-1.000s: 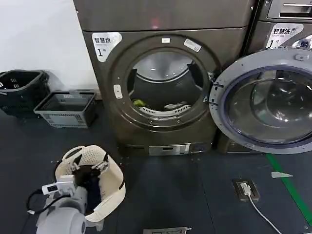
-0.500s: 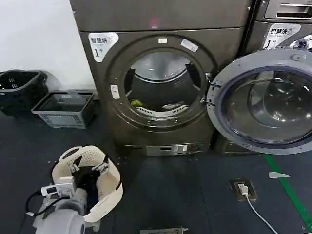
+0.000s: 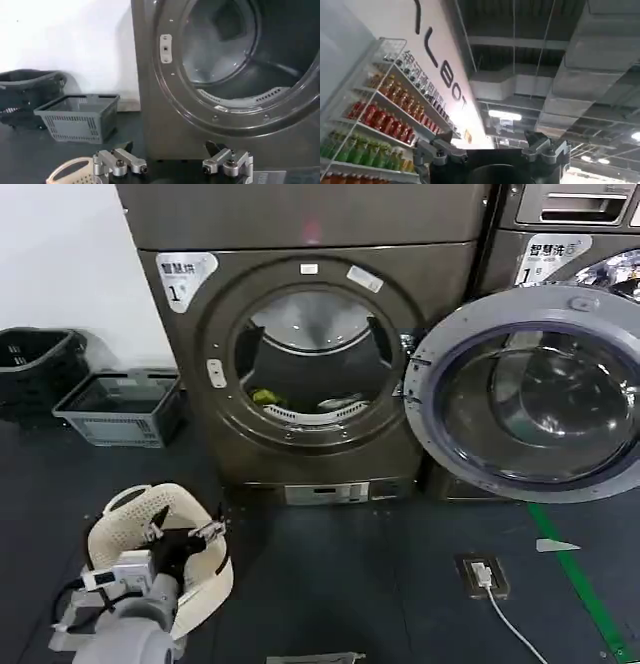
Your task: Grasp the clothes from the dryer.
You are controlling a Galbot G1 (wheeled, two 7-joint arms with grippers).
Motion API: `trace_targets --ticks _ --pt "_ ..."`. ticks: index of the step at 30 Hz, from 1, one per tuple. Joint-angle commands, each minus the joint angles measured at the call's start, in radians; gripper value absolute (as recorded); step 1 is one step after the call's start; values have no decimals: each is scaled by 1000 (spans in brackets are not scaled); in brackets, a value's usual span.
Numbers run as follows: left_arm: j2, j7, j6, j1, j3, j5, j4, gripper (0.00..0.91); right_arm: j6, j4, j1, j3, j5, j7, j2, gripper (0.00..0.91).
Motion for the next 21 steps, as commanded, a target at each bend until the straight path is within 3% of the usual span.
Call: trace_targets --ticks 1,21 --pt "0 1 49 2 3 0 2 907 0 2 -1 0 3 3 1 907" --pt "3 12 49 -1 4 -1 4 907 2 6 -6 2 2 3 12 907"
